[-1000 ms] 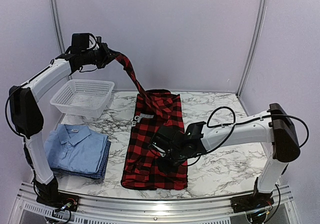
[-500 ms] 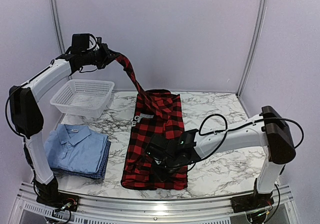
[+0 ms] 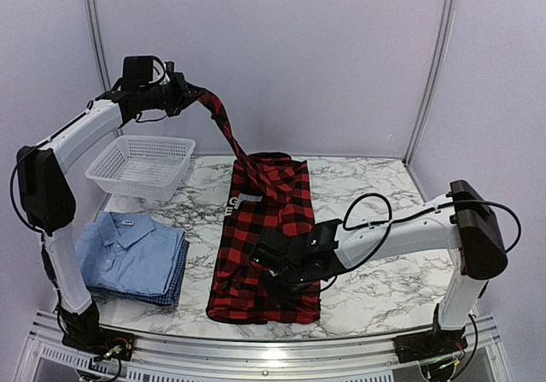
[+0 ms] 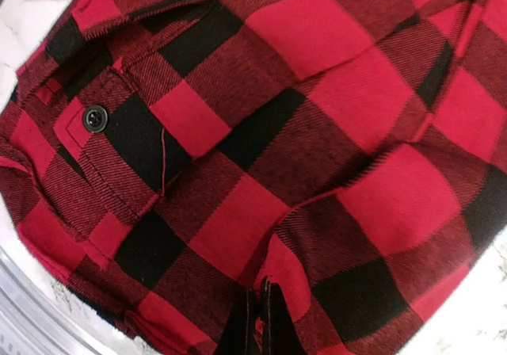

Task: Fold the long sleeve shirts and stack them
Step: Adjust the corner of the shirt on the rectangle-folded shirt.

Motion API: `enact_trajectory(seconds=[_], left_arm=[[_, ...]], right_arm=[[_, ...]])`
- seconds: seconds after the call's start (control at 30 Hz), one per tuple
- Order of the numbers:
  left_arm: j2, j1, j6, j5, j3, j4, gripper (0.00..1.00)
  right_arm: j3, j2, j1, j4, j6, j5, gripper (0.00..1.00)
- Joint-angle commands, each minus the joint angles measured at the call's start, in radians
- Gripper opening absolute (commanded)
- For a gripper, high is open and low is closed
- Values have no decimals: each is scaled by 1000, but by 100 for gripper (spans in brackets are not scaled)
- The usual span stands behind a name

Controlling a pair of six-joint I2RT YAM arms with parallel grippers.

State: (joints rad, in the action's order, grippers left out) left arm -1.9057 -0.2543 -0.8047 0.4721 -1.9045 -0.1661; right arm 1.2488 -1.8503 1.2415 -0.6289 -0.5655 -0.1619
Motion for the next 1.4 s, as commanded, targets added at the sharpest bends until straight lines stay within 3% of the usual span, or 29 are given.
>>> enact_trajectory(seconds=[0.0, 0.23, 0.47, 0.87, 1.37], left_arm=[[-37, 4, 2, 26, -102, 35, 0], [-88, 0, -25, 49, -203, 116, 0], [-81, -4, -18, 45, -188, 151, 0], [-113, -3, -16, 47, -175, 152, 0], [-113, -8, -19, 64, -156, 152, 0]], right_arm=[[-31, 128, -4, -2, -17, -77, 0], [-147, 246, -17, 45, -28, -37, 0], [-228, 312, -14, 134, -7, 77, 0], [-123, 233, -43, 162, 15, 92, 0], [-151, 163, -67, 243, 16, 200, 0]])
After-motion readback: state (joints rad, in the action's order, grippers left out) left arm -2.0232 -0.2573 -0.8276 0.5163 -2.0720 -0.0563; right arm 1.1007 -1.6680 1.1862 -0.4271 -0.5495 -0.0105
